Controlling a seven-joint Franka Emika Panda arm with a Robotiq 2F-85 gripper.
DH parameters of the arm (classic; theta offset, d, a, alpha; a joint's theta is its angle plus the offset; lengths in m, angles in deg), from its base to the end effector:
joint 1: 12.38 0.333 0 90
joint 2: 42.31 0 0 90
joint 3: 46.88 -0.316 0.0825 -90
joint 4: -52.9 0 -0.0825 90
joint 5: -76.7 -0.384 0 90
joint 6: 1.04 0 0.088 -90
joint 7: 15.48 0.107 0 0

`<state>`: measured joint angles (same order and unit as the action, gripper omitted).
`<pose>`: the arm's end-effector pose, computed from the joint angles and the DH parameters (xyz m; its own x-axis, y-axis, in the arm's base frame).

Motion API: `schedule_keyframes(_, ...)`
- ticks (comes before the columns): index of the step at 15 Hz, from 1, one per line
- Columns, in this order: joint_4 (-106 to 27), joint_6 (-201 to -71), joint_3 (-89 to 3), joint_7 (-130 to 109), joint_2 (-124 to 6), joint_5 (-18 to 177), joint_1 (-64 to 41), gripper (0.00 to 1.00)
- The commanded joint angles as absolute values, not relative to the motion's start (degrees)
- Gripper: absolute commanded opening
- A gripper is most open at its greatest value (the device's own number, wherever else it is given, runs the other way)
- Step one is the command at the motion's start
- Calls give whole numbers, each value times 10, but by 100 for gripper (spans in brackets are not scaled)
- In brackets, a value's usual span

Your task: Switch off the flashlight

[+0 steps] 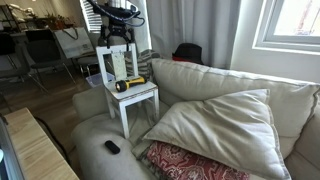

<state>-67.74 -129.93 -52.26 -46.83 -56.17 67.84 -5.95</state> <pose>0.5522 0.1192 0.2956 0.7958 0.6053 -0.0203 0.5942 -0.7868 -0.1671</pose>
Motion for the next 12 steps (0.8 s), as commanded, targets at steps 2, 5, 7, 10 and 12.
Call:
schedule_keyframes(2, -694, -1432, -554, -448, -618, 683, -65, 100)
schedule_keyframes(5, -704, -1494, -566, -431, -646, 695, -67, 100)
schedule_keyframes(7, -707, -1520, -570, -420, -661, 702, -69, 100)
schedule_keyframes(10, -713, -1556, -573, -404, -680, 705, -73, 74)
schedule_keyframes(12, -715, -1577, -578, -397, -690, 704, -77, 58)
